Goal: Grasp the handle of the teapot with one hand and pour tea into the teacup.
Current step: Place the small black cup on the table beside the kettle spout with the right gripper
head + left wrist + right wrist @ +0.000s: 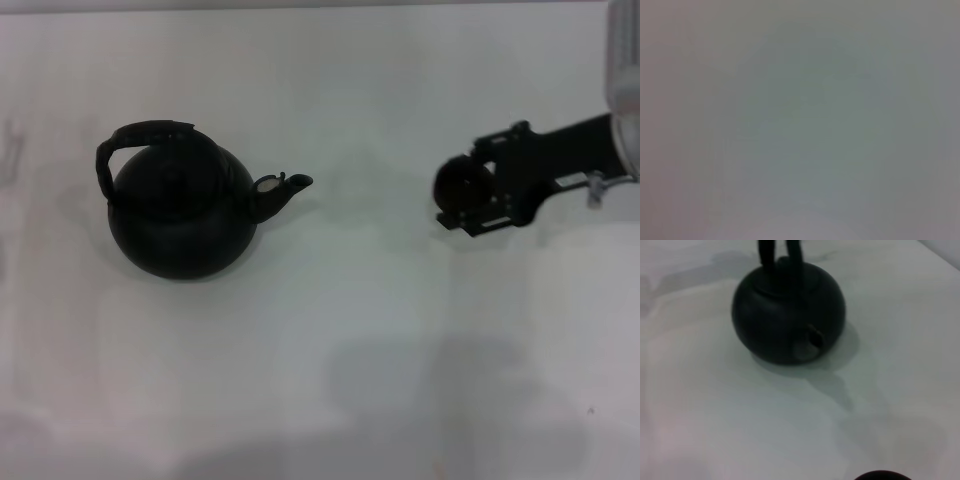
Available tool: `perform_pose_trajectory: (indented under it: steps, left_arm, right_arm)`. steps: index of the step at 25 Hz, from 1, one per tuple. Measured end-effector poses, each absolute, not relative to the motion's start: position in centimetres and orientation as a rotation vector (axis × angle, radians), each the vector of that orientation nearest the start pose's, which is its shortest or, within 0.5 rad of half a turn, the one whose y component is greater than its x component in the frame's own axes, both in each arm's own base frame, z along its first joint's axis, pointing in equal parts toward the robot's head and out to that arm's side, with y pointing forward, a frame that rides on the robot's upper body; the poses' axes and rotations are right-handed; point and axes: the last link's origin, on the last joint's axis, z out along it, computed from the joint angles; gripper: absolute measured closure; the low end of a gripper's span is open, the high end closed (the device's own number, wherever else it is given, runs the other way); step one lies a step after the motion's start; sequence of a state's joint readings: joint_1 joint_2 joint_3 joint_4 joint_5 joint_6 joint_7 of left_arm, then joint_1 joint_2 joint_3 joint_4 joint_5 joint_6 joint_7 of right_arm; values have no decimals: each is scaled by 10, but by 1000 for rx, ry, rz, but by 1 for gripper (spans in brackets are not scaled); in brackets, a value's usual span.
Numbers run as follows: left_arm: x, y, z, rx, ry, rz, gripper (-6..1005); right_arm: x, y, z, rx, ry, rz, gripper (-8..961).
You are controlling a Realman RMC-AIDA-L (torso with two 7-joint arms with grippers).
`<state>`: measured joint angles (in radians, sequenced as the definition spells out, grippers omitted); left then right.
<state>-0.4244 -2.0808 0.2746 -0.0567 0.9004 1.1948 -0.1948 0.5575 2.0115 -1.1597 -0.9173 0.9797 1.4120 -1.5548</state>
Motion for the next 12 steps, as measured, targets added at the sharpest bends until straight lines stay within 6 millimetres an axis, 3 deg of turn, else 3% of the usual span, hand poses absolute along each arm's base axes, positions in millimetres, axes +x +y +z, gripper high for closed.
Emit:
perform_pose_trajectory:
  steps: [7, 12]
  left_arm:
    - [-383, 304, 17, -1324, -707, -602, 166]
    - [-381, 308, 17, -1330, -702, -608, 167]
  right_arm:
    - [217, 367, -28, -2971, 130, -64, 227]
    - [217, 370, -50, -3007, 103, -149, 227]
